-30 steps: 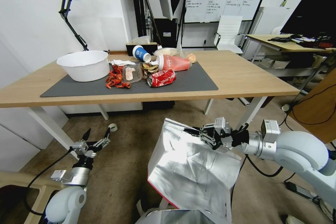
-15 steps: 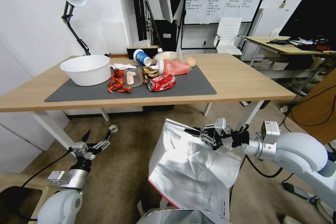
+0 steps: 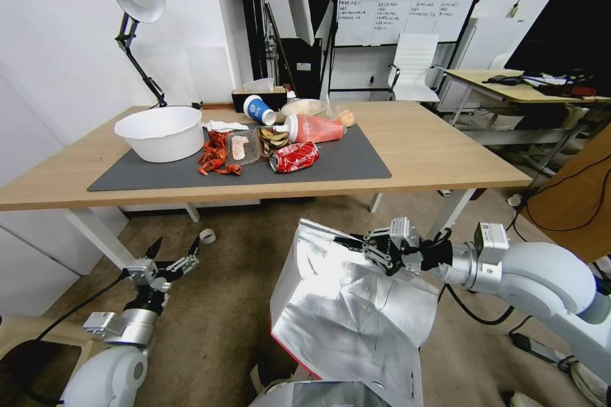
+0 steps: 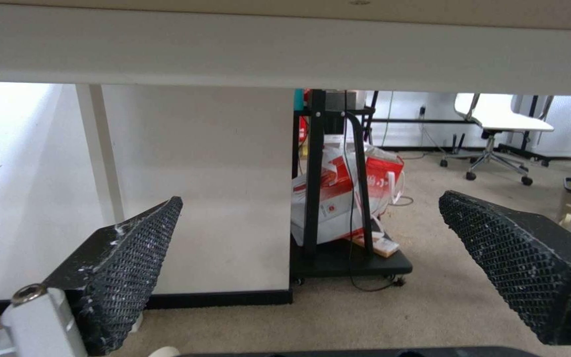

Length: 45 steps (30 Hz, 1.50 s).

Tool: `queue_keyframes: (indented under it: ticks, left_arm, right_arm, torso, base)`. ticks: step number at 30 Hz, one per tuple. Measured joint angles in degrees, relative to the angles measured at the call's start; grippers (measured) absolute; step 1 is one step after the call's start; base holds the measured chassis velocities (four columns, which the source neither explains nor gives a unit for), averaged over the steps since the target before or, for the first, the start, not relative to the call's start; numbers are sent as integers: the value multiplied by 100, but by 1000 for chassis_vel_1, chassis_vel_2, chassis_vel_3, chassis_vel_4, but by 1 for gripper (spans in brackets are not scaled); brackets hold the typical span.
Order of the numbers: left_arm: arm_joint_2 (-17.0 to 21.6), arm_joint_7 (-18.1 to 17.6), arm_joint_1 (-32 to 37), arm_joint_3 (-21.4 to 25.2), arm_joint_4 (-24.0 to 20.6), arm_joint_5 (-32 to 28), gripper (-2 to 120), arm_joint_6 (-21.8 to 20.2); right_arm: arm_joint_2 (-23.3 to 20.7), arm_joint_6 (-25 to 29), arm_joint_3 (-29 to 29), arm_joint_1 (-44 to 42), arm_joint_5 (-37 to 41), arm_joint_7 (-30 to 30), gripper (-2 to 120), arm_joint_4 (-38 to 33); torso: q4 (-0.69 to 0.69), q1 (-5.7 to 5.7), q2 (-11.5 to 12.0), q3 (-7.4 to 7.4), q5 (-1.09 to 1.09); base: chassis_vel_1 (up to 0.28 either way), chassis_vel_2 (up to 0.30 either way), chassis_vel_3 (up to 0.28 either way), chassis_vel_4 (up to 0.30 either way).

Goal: Pick up the food delivery bag from the floor and place it on the table.

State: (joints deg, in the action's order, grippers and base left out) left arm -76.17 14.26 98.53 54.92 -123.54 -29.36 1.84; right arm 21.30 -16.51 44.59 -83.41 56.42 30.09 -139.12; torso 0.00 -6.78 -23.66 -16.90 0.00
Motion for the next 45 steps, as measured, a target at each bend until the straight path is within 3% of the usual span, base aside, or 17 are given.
queue_keyframes:
  ticks: [45]
  left_arm:
    - [30, 73, 41, 84, -64, -11, 100, -110]
  right_arm:
    - [-32, 62, 12, -157, 176, 81, 0, -101]
  torso:
    - [0, -411, -1103, -691, 0]
  base:
    - [0, 0, 0, 0]
